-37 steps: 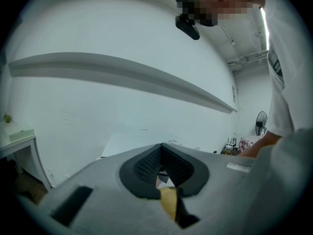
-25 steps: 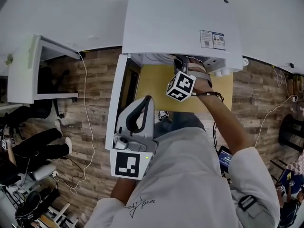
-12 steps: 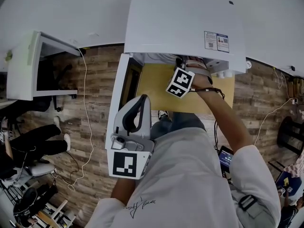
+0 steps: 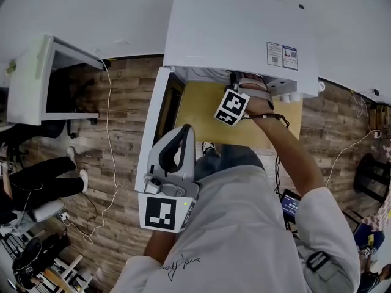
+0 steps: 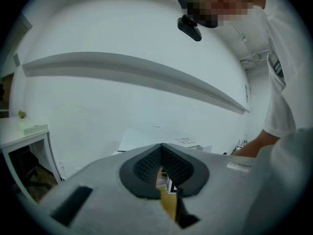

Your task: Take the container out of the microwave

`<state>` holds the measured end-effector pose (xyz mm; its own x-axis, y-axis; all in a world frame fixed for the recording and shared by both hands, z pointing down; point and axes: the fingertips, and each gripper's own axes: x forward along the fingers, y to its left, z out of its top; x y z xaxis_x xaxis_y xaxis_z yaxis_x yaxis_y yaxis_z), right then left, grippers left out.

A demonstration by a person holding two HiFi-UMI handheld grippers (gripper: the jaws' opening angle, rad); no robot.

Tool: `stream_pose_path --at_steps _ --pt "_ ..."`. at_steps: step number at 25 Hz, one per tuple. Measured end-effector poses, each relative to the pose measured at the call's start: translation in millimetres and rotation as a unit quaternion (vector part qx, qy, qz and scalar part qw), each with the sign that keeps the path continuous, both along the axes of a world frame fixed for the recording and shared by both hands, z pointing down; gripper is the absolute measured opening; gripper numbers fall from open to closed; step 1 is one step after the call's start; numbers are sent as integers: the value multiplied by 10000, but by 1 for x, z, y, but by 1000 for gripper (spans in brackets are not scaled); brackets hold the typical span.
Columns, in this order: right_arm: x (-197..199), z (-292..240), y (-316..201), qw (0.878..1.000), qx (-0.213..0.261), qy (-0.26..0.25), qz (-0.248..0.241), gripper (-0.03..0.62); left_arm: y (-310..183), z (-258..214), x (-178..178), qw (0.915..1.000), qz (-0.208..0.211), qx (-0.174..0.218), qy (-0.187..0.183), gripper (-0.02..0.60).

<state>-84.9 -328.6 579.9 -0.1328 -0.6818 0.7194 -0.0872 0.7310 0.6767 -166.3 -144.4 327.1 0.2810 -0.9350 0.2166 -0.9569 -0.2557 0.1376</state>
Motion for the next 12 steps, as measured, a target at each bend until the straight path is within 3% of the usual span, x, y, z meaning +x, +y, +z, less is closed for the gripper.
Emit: stream_pose_path --at_steps 12 --pt "7 -7 6 9998 -15 -77 194 51 10 -1 1 10000 61 11 69 8"
